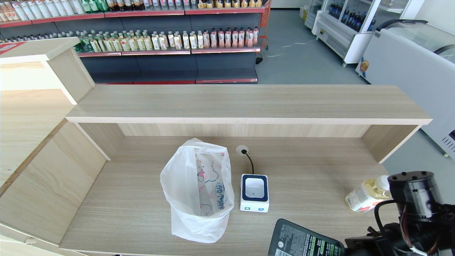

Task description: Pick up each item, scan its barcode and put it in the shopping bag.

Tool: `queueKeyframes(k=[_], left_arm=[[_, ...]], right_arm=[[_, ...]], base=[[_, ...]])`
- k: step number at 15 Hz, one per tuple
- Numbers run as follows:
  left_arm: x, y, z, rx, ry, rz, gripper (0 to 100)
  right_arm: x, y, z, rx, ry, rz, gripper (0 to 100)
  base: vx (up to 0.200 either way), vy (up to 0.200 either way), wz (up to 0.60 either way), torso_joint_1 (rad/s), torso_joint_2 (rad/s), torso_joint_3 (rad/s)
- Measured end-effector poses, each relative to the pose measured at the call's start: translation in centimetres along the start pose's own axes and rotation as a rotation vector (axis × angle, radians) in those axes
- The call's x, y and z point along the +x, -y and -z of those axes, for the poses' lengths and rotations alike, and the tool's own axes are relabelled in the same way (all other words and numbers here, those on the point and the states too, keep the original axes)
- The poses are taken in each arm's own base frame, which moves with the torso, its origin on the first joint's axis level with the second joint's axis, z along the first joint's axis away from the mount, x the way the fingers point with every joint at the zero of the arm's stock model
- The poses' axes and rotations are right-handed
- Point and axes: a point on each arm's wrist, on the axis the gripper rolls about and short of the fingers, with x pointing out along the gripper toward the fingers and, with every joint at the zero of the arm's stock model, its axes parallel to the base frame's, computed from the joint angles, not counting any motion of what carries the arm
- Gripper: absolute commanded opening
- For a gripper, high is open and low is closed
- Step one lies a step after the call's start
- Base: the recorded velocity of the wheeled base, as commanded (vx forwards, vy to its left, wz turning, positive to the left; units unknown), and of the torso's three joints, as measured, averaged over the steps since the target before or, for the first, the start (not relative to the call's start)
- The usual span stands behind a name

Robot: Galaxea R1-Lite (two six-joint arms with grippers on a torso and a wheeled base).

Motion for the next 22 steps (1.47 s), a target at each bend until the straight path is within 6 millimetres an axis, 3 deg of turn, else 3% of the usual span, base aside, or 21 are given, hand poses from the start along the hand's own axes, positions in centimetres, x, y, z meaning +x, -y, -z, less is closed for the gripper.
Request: queueKeyframes(k=[4, 7, 10, 15, 19, 22], left_arm=[[0.0, 0.0, 0.0, 0.0, 0.0, 0.0, 100], [0.0, 0.0, 0.0, 0.0, 0.0, 0.0, 100], [0.0, 0.0, 0.0, 0.0, 0.0, 0.0, 100], [0.0, 0.0, 0.0, 0.0, 0.0, 0.0, 100], [0.0, 0.0, 0.0, 0.0, 0.0, 0.0, 100], [0.0, 0.0, 0.0, 0.0, 0.0, 0.0, 100]], right_arm=[[-0.3, -0.2, 0.0, 0.017, -0.013, -0.01, 0], [-3.4, -0.4, 0.5, 0.186, -0.17, -0.074, 0], [-6.9, 0.5, -0.6, 0.674, -0.406, -0.121, 0], [-9.5, 2.4, -1.9, 1.29, -0.659, 0.015, 0], [-11.2, 3.1, -0.2, 1.843, -0.792, 0.281, 0], [-12.0, 2.1, 1.4, 2.154, -0.855, 0.429, 0]], base=[[0.0, 0.0, 0.0, 0.0, 0.0, 0.0], [0.0, 0.0, 0.0, 0.0, 0.0, 0.0], [0.0, 0.0, 0.0, 0.0, 0.0, 0.0], [0.0, 0.0, 0.0, 0.0, 0.0, 0.0], [0.0, 0.0, 0.0, 0.0, 0.0, 0.0], [0.0, 0.0, 0.0, 0.0, 0.0, 0.0]])
